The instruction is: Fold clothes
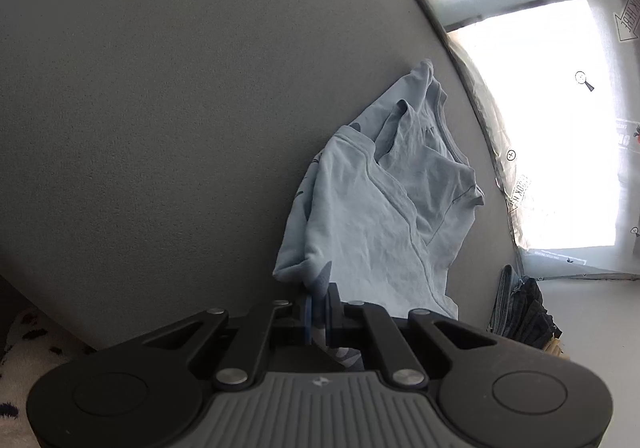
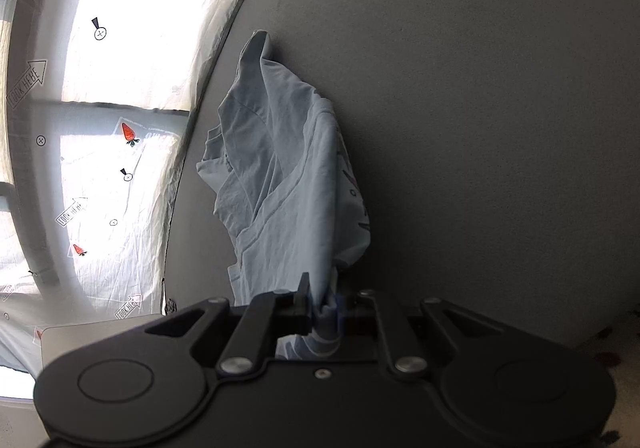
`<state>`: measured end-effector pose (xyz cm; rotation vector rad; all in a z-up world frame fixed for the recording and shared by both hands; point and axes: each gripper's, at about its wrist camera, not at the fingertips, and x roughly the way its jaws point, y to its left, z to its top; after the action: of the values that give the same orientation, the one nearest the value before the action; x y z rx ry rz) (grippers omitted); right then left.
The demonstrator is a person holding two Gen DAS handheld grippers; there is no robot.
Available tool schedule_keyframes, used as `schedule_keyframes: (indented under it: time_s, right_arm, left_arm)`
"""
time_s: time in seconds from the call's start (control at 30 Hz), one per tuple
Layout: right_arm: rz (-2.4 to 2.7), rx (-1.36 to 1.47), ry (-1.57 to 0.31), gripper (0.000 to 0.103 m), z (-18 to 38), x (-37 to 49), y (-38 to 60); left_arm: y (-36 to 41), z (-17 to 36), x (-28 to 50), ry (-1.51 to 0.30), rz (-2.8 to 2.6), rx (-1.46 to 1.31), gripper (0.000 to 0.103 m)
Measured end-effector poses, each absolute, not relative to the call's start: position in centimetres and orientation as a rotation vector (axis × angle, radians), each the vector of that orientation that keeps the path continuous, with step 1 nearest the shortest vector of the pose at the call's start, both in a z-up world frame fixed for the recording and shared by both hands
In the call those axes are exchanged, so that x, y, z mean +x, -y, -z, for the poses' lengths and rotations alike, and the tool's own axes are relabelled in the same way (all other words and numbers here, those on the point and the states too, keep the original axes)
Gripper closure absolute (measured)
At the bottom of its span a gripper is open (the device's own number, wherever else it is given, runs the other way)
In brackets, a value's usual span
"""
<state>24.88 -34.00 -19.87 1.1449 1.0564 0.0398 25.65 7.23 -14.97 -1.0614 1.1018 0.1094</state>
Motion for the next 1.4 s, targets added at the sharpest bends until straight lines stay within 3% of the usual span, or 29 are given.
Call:
schedule_keyframes:
  time_s: [0.83, 1.3, 1.4]
  right_arm:
    - [-0.131, 1.177, -0.836, 0.092, 15.6, 33.9, 33.9]
    - [-0.082, 1.253, -0.866, 0.092, 17.6, 48.5, 35.8]
    - [-0.056, 1.251, -0.893, 0.09, 18.7, 52.9, 36.3]
  left_arm:
    - [-7.9, 11.8, 35.7, -0.891, 0.024, -1.124, 0.097]
    - [-6.3, 12.6, 51.5, -0.854, 0.03, -1.102, 0.097]
    - [-5.9, 13.8, 56.3, -0.883, -0.004, -1.041, 0.09]
